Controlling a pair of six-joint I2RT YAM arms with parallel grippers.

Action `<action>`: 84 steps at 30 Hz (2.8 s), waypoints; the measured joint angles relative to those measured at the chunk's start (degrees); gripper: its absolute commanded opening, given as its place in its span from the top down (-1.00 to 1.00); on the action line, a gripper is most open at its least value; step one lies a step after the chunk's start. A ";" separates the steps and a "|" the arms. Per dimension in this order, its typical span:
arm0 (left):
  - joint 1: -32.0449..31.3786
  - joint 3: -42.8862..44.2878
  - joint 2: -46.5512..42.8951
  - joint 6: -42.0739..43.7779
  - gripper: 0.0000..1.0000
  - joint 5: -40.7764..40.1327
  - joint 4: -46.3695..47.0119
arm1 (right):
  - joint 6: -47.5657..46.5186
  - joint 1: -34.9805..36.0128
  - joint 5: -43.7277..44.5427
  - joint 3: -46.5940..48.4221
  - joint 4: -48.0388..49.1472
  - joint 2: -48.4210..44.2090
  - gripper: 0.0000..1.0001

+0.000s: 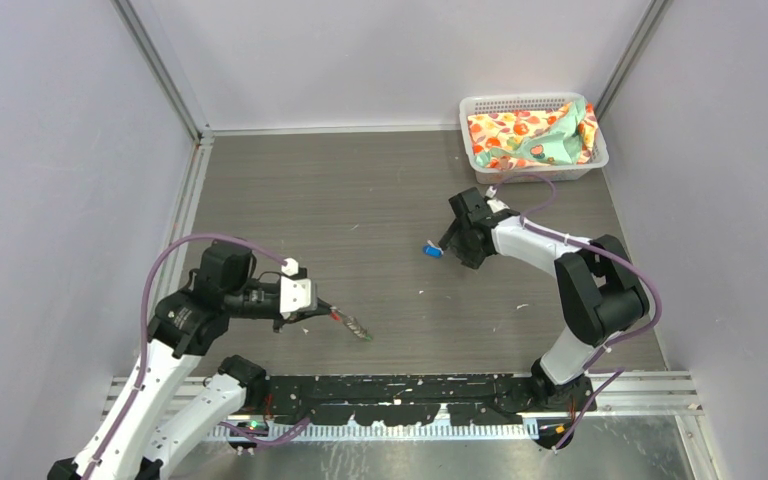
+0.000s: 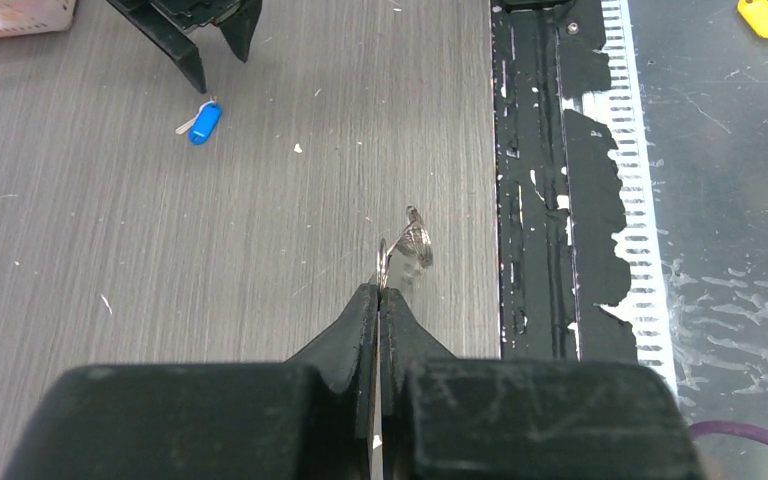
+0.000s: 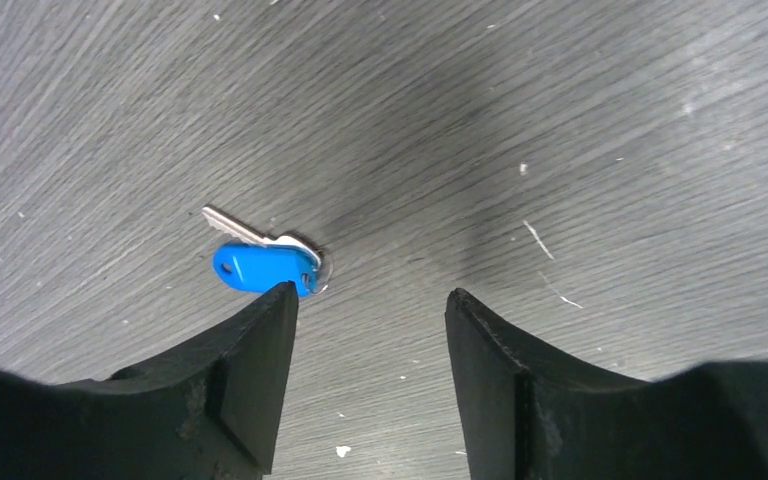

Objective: Put the keys on the keyring

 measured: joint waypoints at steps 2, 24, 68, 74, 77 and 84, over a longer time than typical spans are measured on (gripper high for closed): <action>0.00 -0.24 0.20 0.13 0.99 0.09 0.02 | 0.04 0.00 -0.63 0.02 0.63 0.07 -0.07; 0.00 -0.24 1.31 0.13 0.99 0.39 1.75 | 0.00 0.00 -4.83 0.85 5.90 4.48 0.47; 0.00 0.68 -0.24 -16.92 0.99 10.86 14.25 | -68.39 28.79 -36.02 12.76 -1.79 -33.94 0.98; 0.00 1.27 -0.17 -17.53 0.99 12.79 14.51 | -71.54 31.47 -39.30 15.17 -3.48 -31.95 0.98; 0.00 1.31 -0.20 -17.51 0.99 13.73 14.60 | -74.95 32.98 -39.60 16.22 -5.03 -30.86 0.98; 0.00 1.31 -1.27 -15.67 1.00 16.68 14.53 | -85.96 39.26 -36.33 19.43 -8.66 -28.35 0.98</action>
